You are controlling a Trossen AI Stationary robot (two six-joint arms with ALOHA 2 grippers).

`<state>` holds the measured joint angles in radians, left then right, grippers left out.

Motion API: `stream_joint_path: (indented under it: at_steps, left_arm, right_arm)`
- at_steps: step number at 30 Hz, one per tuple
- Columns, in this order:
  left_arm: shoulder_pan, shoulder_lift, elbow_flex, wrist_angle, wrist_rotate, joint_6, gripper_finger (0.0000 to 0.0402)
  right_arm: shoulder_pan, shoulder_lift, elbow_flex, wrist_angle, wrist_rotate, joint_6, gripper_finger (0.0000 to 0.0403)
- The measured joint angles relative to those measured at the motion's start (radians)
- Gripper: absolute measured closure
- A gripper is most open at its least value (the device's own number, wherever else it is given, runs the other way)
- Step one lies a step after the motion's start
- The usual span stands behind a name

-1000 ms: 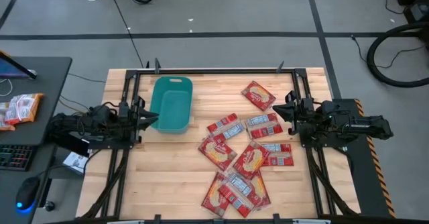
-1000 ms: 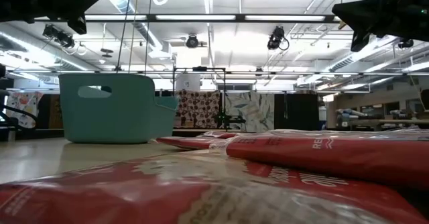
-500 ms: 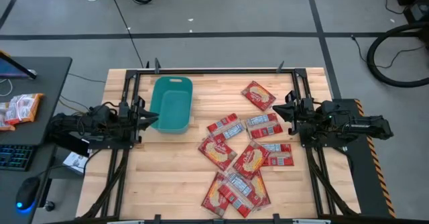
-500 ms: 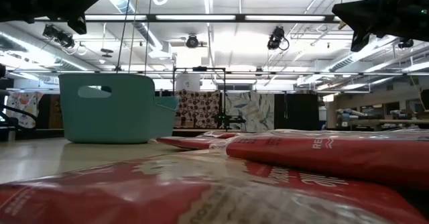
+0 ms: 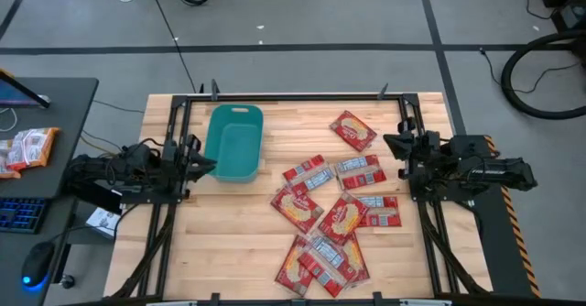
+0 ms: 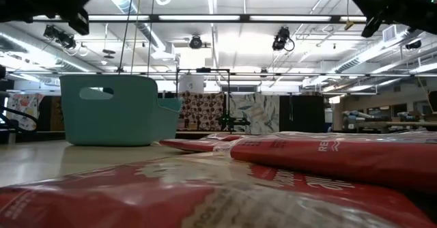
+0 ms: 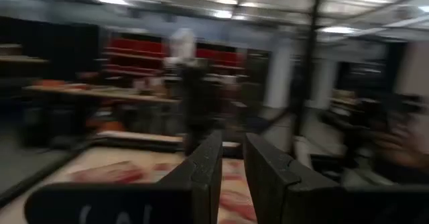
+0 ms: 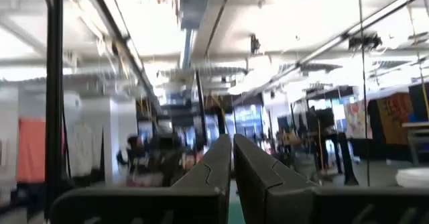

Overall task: Sort popcorn bags into baskets
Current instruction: Put the red popcorn bag into the green bin

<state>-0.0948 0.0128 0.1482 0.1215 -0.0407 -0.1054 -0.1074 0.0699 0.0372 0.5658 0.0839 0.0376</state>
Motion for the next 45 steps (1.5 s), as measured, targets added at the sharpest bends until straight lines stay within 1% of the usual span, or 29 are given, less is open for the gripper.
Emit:
stream_joint_path:
  at_steps: [3, 5, 7, 9, 11, 13, 16, 19, 21, 22, 27, 28, 30, 37, 41, 45]
  left_arm:
    - [0.000, 0.000, 0.000, 0.017, 0.128, 0.008, 0.0335]
    - [0.000, 0.000, 0.000, 0.035, 0.173, -0.004, 0.0335]
    - [0.000, 0.000, 0.000, 0.040, 0.172, -0.021, 0.0335]
    - [0.000, 0.000, 0.000, 0.040, 0.145, -0.046, 0.0335]
    - [0.000, 0.000, 0.000, 0.039, 0.124, -0.079, 0.0335]
    - [0.000, 0.000, 0.000, 0.038, 0.130, -0.114, 0.0335]
    - [0.000, 0.000, 0.000, 0.032, 0.172, -0.133, 0.0335]
    - [0.000, 0.000, 0.000, 0.028, 0.169, -0.115, 0.0335]
    - [0.000, 0.000, 0.000, 0.034, 0.133, -0.112, 0.0335]
    - [-0.001, 0.000, 0.000, 0.041, 0.096, -0.104, 0.0335]
    - [0.000, 0.000, 0.000, 0.058, -0.167, -0.003, 0.0335]
    - [0.000, 0.000, 0.000, 0.059, -0.209, 0.017, 0.0335]
    - [0.000, 0.000, 0.000, 0.059, -0.260, 0.058, 0.0335]
    - [0.000, 0.000, 0.000, 0.062, -0.335, 0.137, 0.0335]
    - [0.000, 0.000, 0.000, 0.062, -0.390, 0.175, 0.0335]
    - [0.000, 0.000, 0.000, 0.058, -0.404, 0.196, 0.0335]
  right_arm:
    - [0.000, 0.000, 0.000, 0.047, 0.000, 0.055, 0.0377]
    - [0.000, 0.000, 0.000, 0.046, -0.006, 0.124, 0.0377]
    - [0.000, 0.000, 0.000, 0.045, -0.007, 0.174, 0.0377]
    - [0.000, 0.000, 0.000, 0.044, 0.000, 0.197, 0.0377]
    - [0.000, 0.000, 0.000, 0.044, 0.002, 0.186, 0.0377]
    - [0.000, 0.000, 0.000, 0.044, 0.010, 0.175, 0.0377]
    - [0.000, 0.004, 0.000, 0.045, 0.069, 0.208, 0.0377]
    - [0.000, 0.032, 0.002, 0.041, 0.110, 0.260, 0.0379]
    - [0.000, 0.072, 0.029, -0.003, 0.109, 0.255, 0.0384]
    - [0.000, 0.097, 0.052, -0.035, 0.111, 0.241, 0.0387]
    - [0.000, 0.277, 0.176, -0.206, 0.170, 0.198, 0.0395]
    - [0.000, 0.321, 0.199, -0.220, 0.177, 0.193, 0.0395]
    - [0.000, 0.403, 0.237, -0.232, 0.183, 0.186, 0.0390]
    - [0.000, 0.697, 0.353, -0.269, 0.180, 0.137, 0.0366]
    - [0.006, 0.851, 0.424, -0.339, 0.178, 0.116, 0.0355]
    - [0.038, 0.991, 0.496, -0.428, 0.186, 0.065, 0.0342]
